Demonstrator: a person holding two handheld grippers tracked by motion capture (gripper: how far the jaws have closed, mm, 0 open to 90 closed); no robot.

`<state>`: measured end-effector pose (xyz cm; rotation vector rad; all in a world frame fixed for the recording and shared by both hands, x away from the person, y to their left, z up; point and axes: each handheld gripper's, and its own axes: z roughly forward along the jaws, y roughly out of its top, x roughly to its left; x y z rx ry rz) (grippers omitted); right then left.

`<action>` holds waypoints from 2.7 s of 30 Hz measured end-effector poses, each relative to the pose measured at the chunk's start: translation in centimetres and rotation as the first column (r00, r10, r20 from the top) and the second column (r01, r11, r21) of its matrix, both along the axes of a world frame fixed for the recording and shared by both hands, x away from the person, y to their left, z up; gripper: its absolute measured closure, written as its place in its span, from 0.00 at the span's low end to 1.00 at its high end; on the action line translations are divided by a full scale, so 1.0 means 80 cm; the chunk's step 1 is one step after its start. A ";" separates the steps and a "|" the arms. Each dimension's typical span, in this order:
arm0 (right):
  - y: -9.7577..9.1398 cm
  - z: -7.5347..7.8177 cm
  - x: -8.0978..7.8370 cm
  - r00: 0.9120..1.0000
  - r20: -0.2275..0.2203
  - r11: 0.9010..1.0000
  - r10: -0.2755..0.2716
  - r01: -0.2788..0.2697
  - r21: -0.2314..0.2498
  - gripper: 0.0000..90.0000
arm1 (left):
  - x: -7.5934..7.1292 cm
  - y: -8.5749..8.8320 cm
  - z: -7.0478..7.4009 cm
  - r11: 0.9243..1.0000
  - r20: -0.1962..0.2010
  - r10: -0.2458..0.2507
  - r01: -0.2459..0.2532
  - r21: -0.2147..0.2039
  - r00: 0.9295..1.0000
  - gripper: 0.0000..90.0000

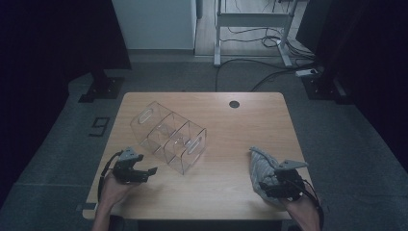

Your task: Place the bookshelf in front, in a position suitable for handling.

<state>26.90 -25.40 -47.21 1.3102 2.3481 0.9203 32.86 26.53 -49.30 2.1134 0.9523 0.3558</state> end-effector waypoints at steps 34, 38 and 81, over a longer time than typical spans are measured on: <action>0.066 0.013 0.040 0.989 0.012 0.988 0.148 -0.149 0.035 0.30 | 0.026 -0.083 0.032 0.998 0.026 -0.056 0.056 0.020 0.998 0.77; 0.075 0.014 0.046 0.987 0.021 0.985 0.158 -0.159 0.060 0.29 | 0.020 -0.094 0.033 0.998 0.016 -0.067 0.067 0.017 0.998 0.77; 0.185 0.028 0.090 0.973 0.060 0.970 0.223 -0.227 0.082 0.27 | -0.040 -0.070 0.055 0.995 0.025 -0.100 0.100 -0.007 0.995 0.07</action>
